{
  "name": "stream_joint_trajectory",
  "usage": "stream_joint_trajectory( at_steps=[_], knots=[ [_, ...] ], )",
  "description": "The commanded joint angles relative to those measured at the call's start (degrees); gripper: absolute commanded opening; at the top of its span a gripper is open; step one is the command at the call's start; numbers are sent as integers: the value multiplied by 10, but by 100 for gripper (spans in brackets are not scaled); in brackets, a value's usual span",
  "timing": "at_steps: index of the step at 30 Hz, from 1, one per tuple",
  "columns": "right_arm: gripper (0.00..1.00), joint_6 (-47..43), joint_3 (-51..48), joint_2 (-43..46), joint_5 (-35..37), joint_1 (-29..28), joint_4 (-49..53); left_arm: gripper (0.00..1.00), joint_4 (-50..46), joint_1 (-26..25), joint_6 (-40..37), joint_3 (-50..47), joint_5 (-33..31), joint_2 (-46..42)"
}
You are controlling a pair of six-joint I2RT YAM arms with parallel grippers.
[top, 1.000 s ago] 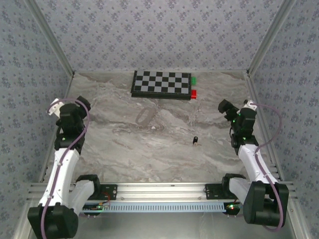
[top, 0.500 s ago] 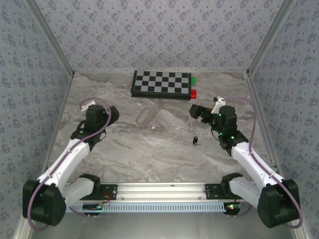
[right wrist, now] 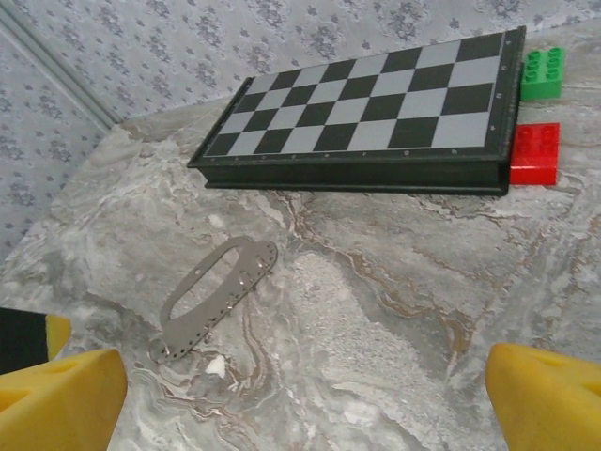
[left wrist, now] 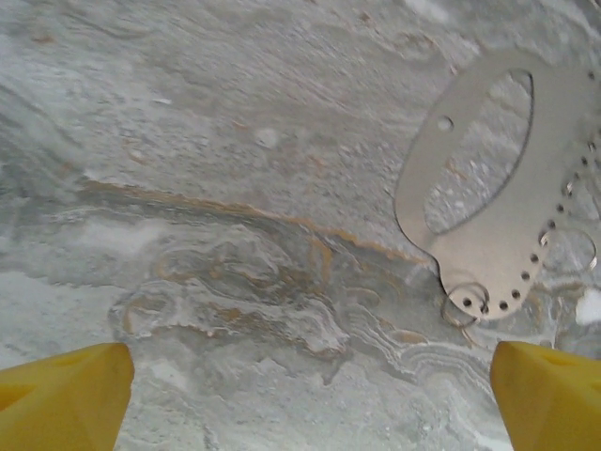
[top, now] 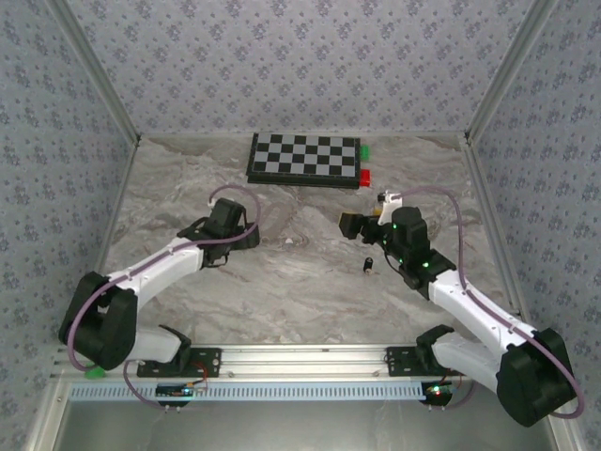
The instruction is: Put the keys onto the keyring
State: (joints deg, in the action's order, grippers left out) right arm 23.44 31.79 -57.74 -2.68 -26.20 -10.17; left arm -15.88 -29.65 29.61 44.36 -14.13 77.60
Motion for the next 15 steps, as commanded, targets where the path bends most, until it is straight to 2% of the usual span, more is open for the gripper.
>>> stream_joint_trajectory(
  at_steps=[1,7,10,15],
  knots=[
    [100,-9,-11,1,14,-3,-29,94,27,-4,-33,15,56,18],
    [100,-9,-11,-11,15,-7,-27,91,50,-6,-43,46,116,77],
    [100,-11,-12,-14,14,-10,-30,87,60,-5,-45,62,135,103],
    [100,-15,-11,-20,14,-16,-34,86,77,-6,-43,76,147,130]
  ],
)
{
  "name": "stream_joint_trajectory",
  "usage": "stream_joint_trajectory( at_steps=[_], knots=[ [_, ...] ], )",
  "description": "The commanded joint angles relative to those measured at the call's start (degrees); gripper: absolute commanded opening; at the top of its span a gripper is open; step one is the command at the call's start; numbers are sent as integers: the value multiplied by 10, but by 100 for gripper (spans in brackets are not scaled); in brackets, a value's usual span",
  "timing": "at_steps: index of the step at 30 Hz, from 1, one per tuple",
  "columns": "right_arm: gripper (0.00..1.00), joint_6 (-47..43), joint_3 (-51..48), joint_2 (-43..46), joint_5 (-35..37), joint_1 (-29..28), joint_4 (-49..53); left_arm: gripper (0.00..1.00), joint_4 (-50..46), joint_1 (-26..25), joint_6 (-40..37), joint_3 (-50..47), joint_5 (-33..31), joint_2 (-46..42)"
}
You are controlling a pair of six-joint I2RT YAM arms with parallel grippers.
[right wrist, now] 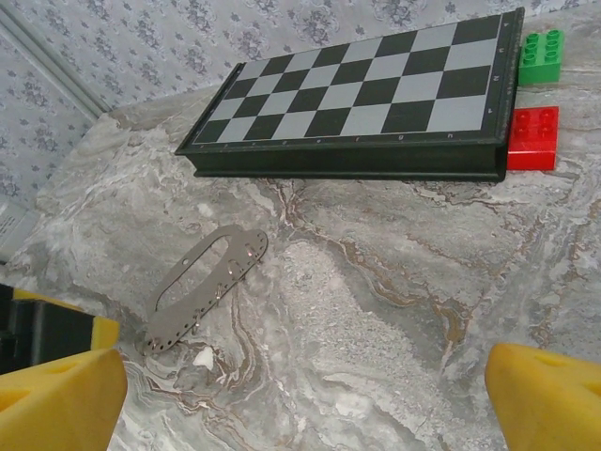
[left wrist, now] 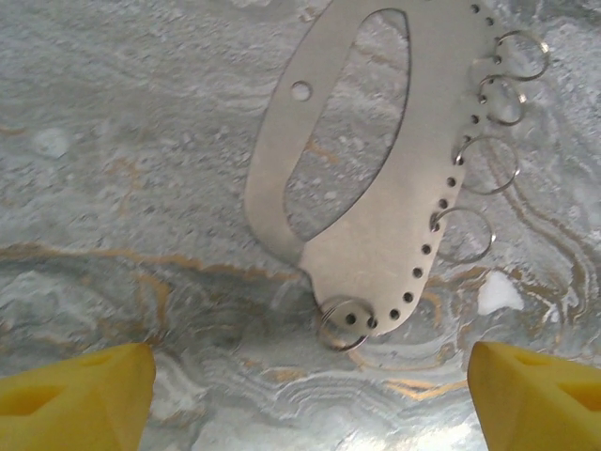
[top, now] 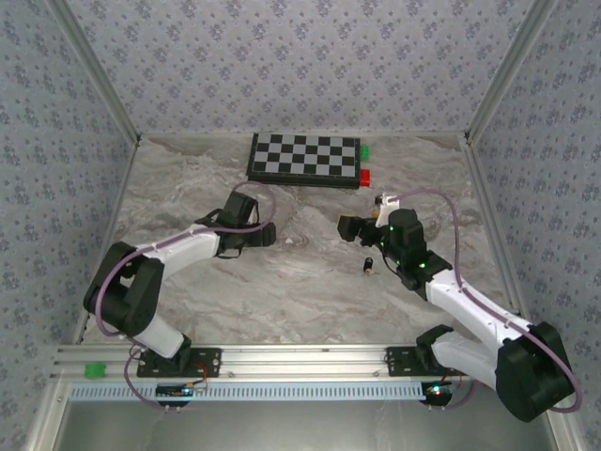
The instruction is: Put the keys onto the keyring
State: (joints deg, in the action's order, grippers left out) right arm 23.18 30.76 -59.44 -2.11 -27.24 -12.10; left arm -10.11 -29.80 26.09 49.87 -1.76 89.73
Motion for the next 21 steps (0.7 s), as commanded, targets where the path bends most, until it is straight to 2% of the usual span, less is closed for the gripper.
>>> stream_joint_trajectory(
  at_steps=[1,16,21],
  knots=[
    [99,-13,-1,-4,8,-8,-16,85,22,-4,-9,25,30,15],
    [100,-21,0,-6,12,-22,-17,80,32,-6,-30,73,108,89],
    [100,-22,1,-10,11,-24,-18,80,29,-10,-34,84,116,105]
  ],
)
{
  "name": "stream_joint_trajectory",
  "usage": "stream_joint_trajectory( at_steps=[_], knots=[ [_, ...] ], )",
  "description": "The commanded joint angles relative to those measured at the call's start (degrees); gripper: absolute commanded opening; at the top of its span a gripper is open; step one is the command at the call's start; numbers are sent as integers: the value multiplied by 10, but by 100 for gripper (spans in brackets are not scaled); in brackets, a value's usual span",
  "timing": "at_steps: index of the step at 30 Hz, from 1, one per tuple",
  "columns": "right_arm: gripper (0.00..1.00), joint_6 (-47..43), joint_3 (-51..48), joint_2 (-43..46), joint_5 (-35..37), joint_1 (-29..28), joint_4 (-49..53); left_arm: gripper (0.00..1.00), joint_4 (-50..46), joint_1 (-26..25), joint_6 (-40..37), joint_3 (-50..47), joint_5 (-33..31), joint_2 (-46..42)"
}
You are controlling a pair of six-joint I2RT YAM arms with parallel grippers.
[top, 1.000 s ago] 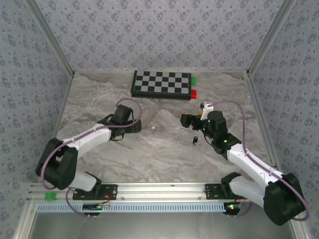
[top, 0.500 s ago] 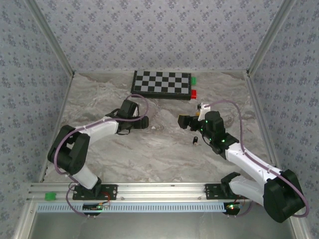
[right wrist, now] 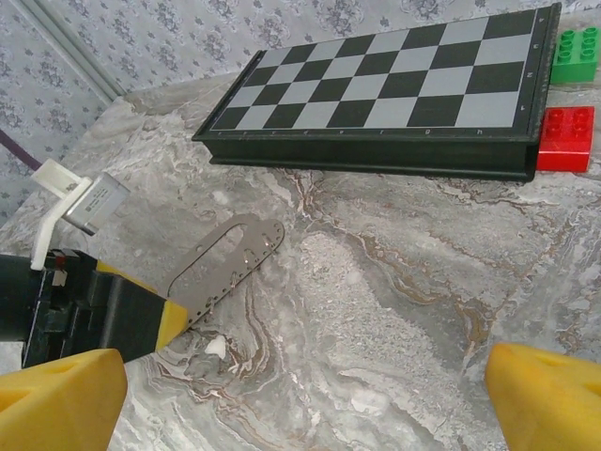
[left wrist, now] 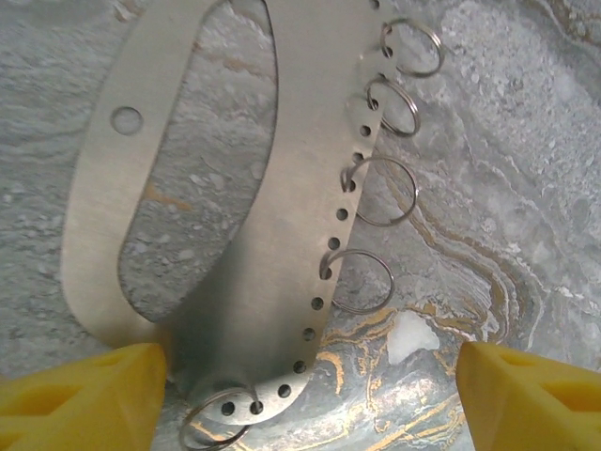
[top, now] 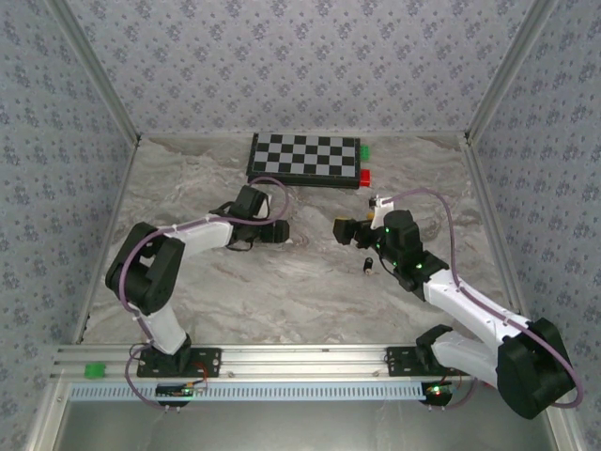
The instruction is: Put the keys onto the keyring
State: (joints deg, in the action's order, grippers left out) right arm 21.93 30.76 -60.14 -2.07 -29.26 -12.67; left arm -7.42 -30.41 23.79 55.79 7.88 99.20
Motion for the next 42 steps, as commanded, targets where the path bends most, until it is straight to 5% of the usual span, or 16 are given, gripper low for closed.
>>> stream_joint_trajectory(
  at_steps=[1,14,23,30,42],
  knots=[
    [100,-10,1,-4,9,-5,-12,80,0,-4,-9,27,21,13],
    [100,-11,2,-4,11,-7,-9,73,-31,-32,-3,-1,36,-17],
    [100,-11,0,-8,10,-10,-12,73,-89,-33,-45,5,-47,-53],
    [100,-11,1,-8,11,-12,-12,67,-98,-34,-46,5,-42,-48],
    [100,-11,0,-4,11,-15,-12,47,-73,-35,146,-24,-32,-38]
  ],
)
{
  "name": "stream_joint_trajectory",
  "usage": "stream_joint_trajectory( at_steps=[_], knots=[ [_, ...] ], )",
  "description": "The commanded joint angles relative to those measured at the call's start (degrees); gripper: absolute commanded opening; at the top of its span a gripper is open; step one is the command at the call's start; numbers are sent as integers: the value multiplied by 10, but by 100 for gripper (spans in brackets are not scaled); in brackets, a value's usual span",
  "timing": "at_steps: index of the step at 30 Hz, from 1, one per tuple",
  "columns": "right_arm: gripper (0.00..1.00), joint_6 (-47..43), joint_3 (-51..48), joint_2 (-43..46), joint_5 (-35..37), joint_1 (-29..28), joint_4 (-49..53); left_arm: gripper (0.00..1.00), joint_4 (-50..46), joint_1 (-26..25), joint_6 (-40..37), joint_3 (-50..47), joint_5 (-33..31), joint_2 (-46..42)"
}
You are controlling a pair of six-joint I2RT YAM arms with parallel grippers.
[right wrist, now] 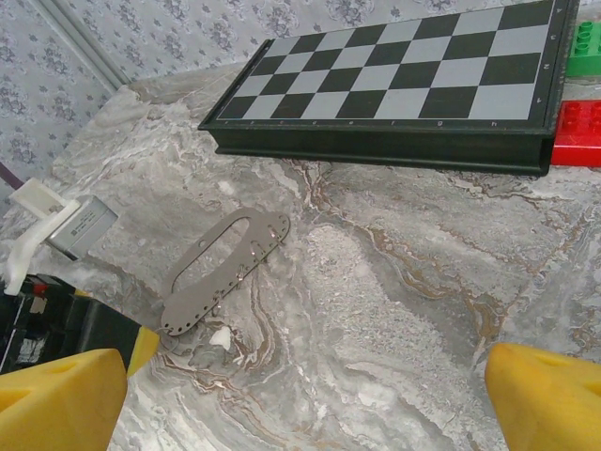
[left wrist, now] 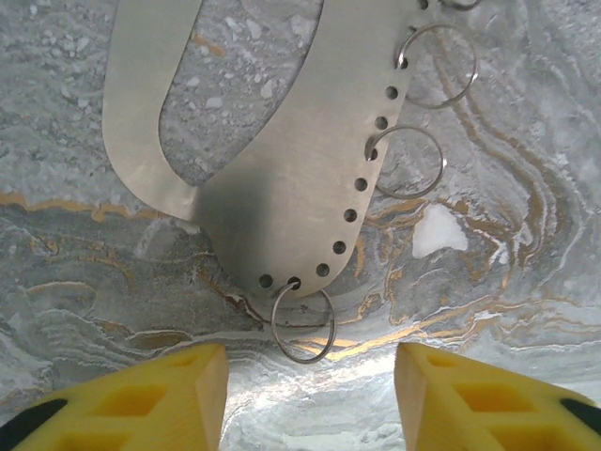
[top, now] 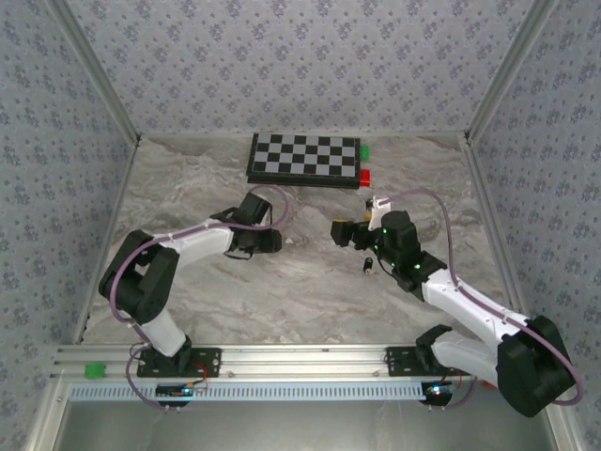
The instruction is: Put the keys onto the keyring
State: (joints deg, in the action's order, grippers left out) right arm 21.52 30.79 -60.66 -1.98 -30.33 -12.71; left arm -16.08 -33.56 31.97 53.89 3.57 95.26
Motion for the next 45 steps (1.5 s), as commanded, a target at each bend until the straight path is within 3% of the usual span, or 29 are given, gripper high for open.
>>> stream_joint_trajectory(
  at_steps=[1,8,24,27,30,32,37,45],
  knots=[
    [100,-6,-1,2,9,-4,-12,44,15,-3,77,-3,11,6],
    [100,-7,-1,8,8,-7,-11,38,21,-3,124,6,11,38],
    [100,-10,0,6,0,-11,-10,27,35,5,141,17,-8,63],
    [100,-10,1,3,-1,-12,-12,22,40,6,143,17,-8,62],
    [100,-10,2,0,-2,-13,-12,11,41,6,142,17,-11,55],
    [100,-10,1,-2,-3,-13,-13,10,36,5,139,17,-19,47],
    [100,-10,2,-7,0,-14,-13,0,-2,-2,111,24,-76,19],
    [100,-8,3,-13,6,-18,-16,0,-107,-61,18,77,-252,-20]
  ],
)
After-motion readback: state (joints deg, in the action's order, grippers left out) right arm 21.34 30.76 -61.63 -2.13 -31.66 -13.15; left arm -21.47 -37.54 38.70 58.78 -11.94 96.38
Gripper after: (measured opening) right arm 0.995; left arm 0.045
